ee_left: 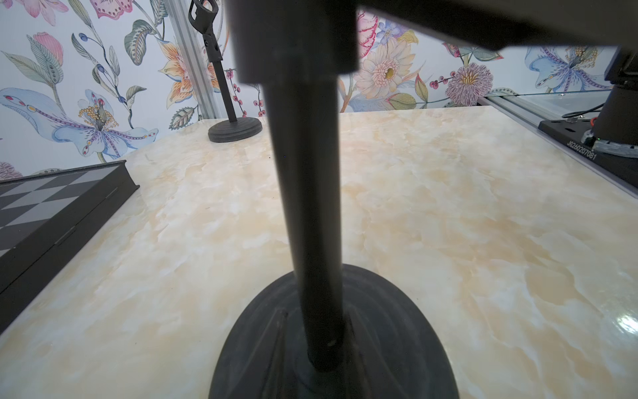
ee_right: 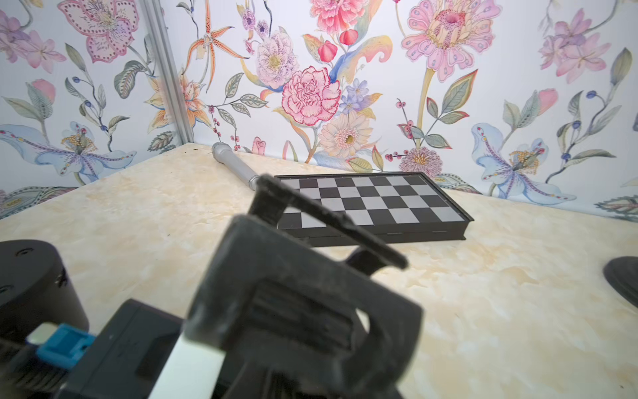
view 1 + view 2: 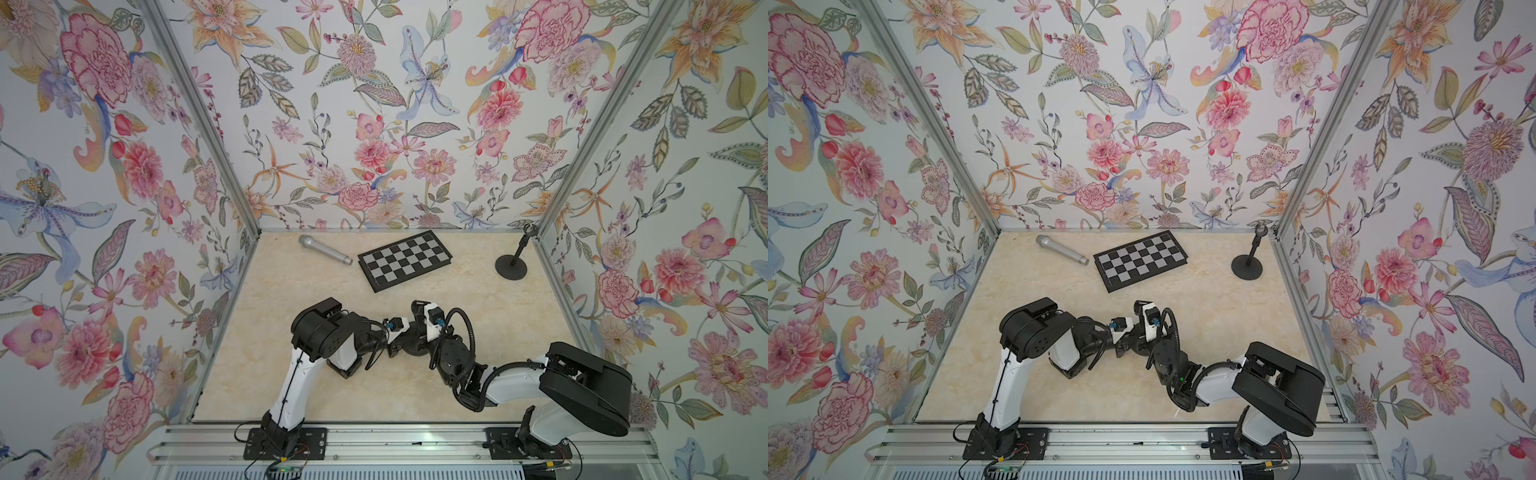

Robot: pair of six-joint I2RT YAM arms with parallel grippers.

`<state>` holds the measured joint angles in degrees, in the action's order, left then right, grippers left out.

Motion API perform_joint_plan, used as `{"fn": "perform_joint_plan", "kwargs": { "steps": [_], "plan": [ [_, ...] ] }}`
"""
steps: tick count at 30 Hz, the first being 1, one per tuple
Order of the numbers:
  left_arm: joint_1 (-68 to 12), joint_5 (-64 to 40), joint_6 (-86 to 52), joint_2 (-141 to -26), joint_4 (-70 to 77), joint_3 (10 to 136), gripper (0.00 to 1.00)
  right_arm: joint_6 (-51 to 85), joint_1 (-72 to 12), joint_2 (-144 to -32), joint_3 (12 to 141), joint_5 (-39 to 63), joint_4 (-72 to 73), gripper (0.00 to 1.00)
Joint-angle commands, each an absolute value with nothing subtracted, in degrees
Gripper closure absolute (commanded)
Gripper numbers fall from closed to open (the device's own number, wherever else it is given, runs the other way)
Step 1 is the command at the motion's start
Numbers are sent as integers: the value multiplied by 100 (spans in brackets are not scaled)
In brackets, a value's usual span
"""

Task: Assemble a microphone stand
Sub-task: Screw the microphone stand pole into the microphone stand base.

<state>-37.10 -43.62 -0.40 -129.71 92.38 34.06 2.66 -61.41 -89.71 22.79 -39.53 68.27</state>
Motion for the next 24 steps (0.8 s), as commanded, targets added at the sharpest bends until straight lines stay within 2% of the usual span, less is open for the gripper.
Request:
{"fn": "perform_joint_plan", "kwargs": {
  "steps": [1,4,6,9,12,18,21,24],
  "plan": [
    [-3718,-3569,298,-13898,10525,3146,71,226,-6025,-9080,1990,-3400,6348,89],
    [-3718,-3599,309,-13907,10525,3146,71,-141,-5278,-8407,1745,-921,5915,54],
    [-3718,-3561,329,-13888,10526,3145,71,-494,-4634,-7962,1641,858,5548,47],
    [-3717,-3605,307,-13913,10528,3146,71,-1115,-4055,-7606,1498,2430,5502,42],
    [-3713,-3604,306,-13912,10521,3160,71,-1358,-3604,-7502,1676,3228,5318,41],
    [-3718,-3645,299,-13915,10521,3159,71,-1250,-3022,-7959,2328,4036,5423,43],
    [-3718,-3621,301,-13905,10528,3172,71,-937,-2892,-8294,2537,4235,5749,48],
    [-3718,-3641,292,-13921,10525,3149,71,-594,-2839,-8589,2668,4333,6009,63]
  ]
}}
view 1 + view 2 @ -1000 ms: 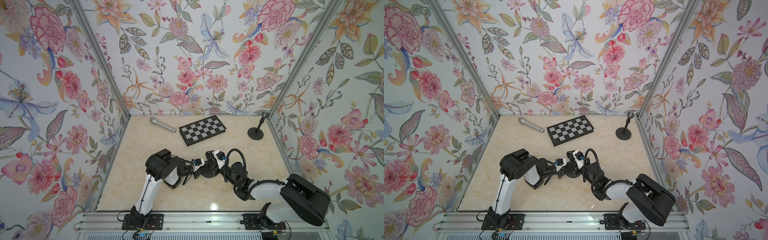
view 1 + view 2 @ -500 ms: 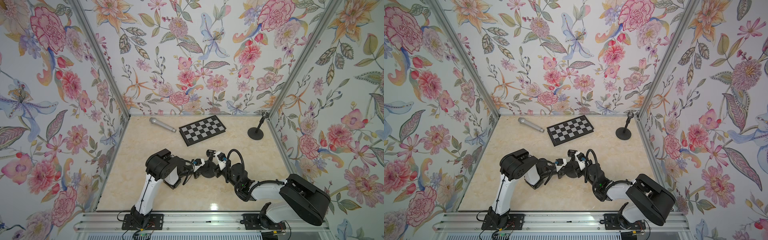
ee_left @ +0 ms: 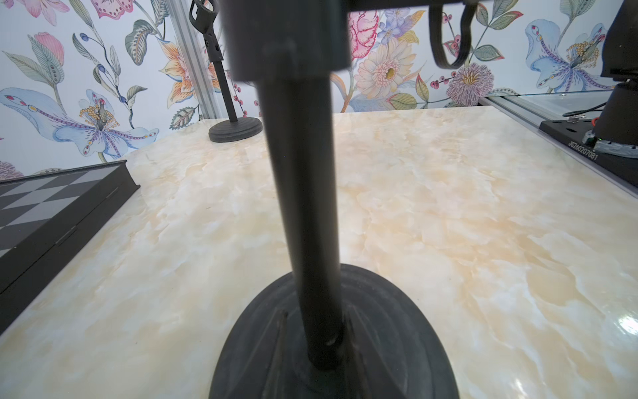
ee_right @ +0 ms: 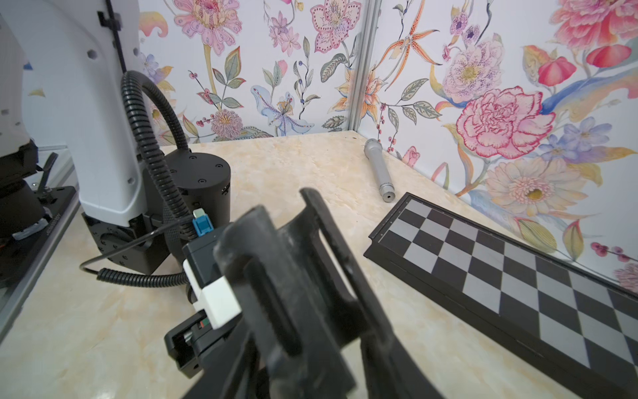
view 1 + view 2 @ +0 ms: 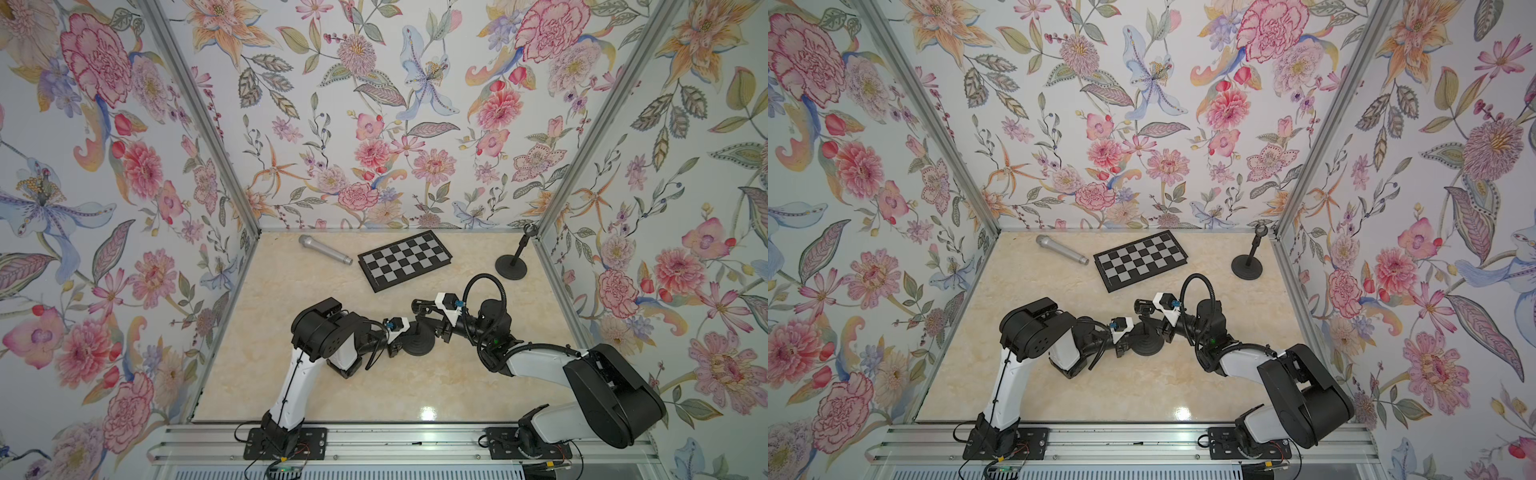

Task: Assemble a microphone stand
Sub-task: Screw the microphone stand pole into the microphone stand base.

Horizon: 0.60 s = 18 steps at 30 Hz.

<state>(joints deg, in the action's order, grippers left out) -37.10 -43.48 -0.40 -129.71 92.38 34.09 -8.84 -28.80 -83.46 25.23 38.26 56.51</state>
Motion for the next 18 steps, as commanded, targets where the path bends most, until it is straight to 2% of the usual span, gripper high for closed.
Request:
{"fn": "perform_joint_plan", "kwargs": {
  "steps": [1,2,5,7,9,14,15,16,18],
  "plan": [
    [-3718,-3634,305,-13916,10522,3151,71,-547,-2841,-8650,2691,4350,6050,71],
    [-3718,-3622,303,-13906,10522,3151,71,-480,-2848,-8697,2681,4296,6092,81],
    [-3718,-3608,305,-13912,10524,3155,71,-183,-2948,-8746,2434,3638,6441,100],
    [-3723,-3630,303,-13924,10523,3155,71,81,-3146,-8762,2157,2845,6798,100],
    [-3719,-3604,312,-13922,10526,3155,71,239,-3568,-8776,1832,1585,7136,100],
    [-3718,-3612,298,-13928,10521,3155,71,776,-5762,-8955,1489,-4038,7108,100],
    [-3718,-3597,299,-13927,10523,3155,71,839,-6095,-9017,1604,-4783,6866,100],
    [-3720,-3580,313,-13922,10523,3150,71,880,-6372,-9095,1781,-5455,6560,100],
    [-3720,-3559,313,-13907,10521,3155,71,844,-6625,-9230,2040,-5964,6223,100]
  ]
}}
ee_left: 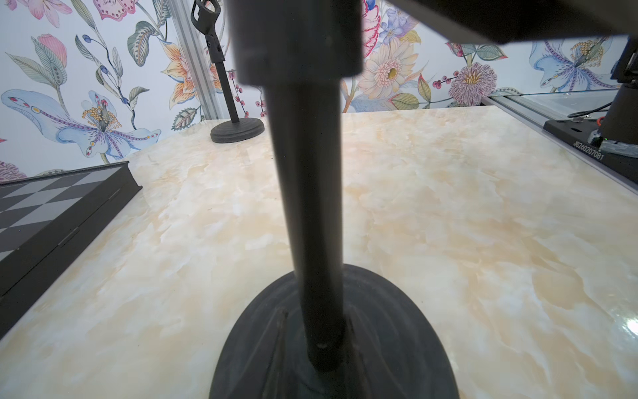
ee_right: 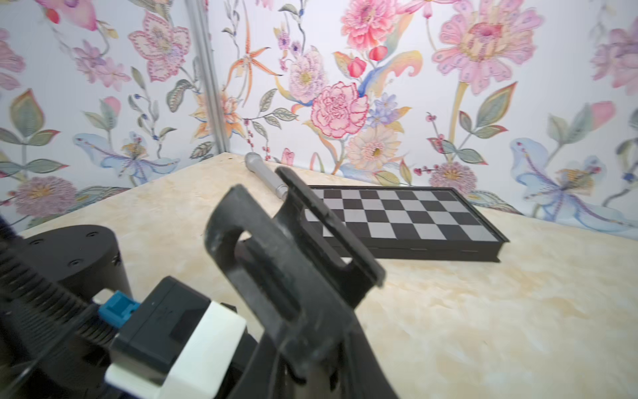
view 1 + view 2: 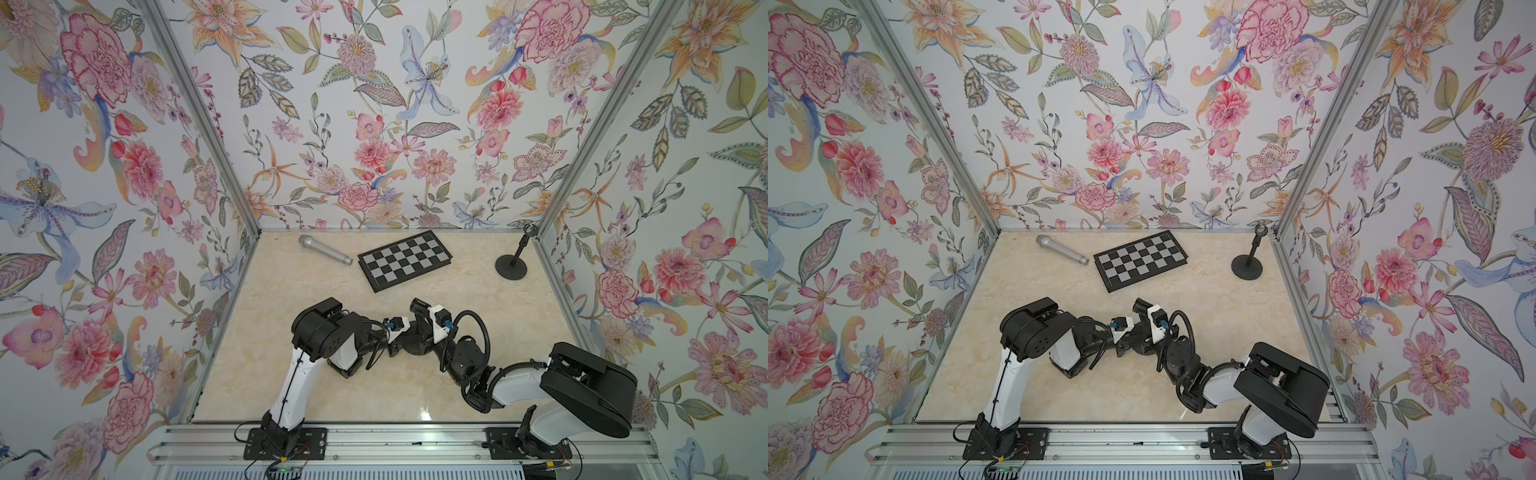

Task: Assemble a microphone stand
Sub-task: Screw the microphone stand pole into the microphone stand base.

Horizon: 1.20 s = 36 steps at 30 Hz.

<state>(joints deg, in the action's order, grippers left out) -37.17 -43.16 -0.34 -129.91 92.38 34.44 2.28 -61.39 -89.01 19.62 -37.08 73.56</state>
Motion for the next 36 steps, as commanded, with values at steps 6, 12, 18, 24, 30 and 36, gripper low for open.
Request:
{"fn": "perform_joint_plan", "kwargs": {
  "steps": [6,12,18,24,30,36],
  "plan": [
    [-3719,-3550,305,-13911,10521,3150,71,571,-6299,-9106,2061,-3751,6222,94],
    [-3724,-3590,305,-13922,10521,3164,71,83,-4570,-8350,1631,1079,6122,57],
    [-3724,-3621,291,-13932,10521,3173,71,-668,-3909,-7894,1875,2682,5380,53],
    [-3719,-3632,287,-13935,10521,3176,70,-656,-3575,-8130,2135,2710,5619,57],
    [-3718,-3629,285,-13935,10522,3182,70,-474,-3489,-8512,2372,2225,5936,72],
    [-3718,-3567,282,-13939,10526,3182,70,30,-3939,-8434,2076,-120,6007,100]
  ]
}}
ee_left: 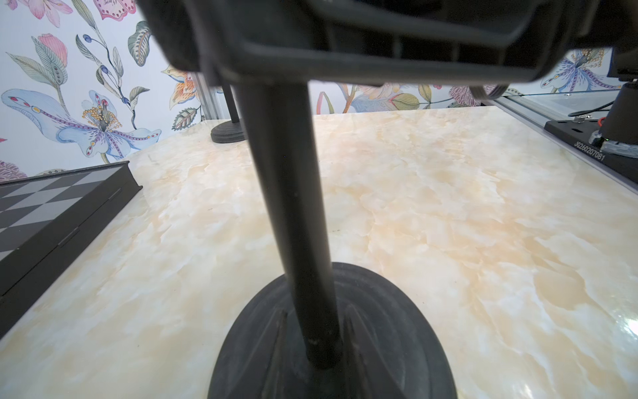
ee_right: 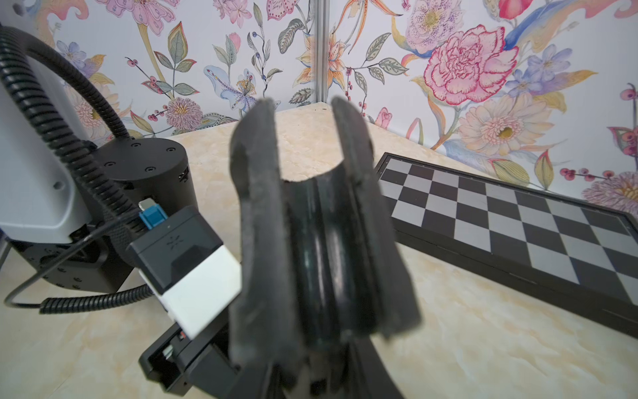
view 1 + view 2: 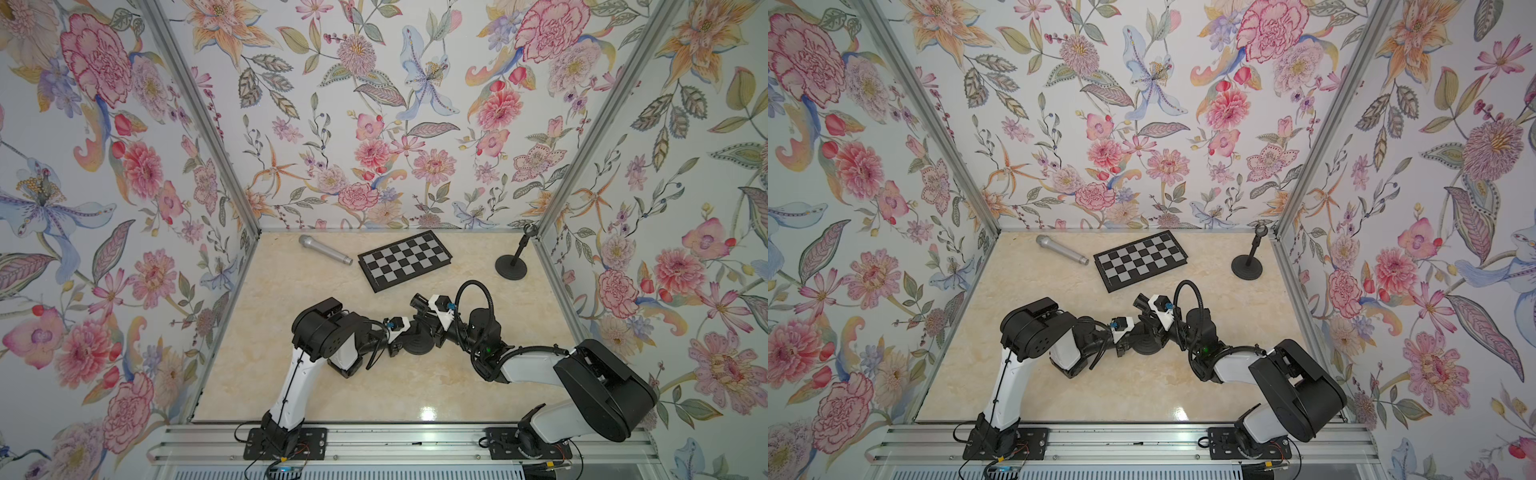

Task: Assemble a microphone stand
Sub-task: Screw the microphone stand pole into the microphone stand base.

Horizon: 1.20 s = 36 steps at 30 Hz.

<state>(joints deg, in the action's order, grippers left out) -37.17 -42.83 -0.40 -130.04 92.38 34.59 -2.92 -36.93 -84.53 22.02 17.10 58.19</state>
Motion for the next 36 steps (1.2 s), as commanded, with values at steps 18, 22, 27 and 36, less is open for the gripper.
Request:
{"fn": "perform_joint_plan", "kwargs": {
  "steps": [18,22,27,36],
  "plan": [
    [-3718,-3542,259,-13996,10525,3197,70,70,-5201,-8590,1687,-1082,6501,60],
    [-3708,-3570,269,-13996,10523,3202,70,-658,-4165,-8003,1582,1467,5965,48],
    [-3711,-3560,305,-13978,10523,3199,70,-1264,-3367,-7848,1495,3215,6175,42],
    [-3711,-3592,295,-13990,10522,3182,69,-1140,-2646,-8629,2693,4852,5639,46]
  ]
}}
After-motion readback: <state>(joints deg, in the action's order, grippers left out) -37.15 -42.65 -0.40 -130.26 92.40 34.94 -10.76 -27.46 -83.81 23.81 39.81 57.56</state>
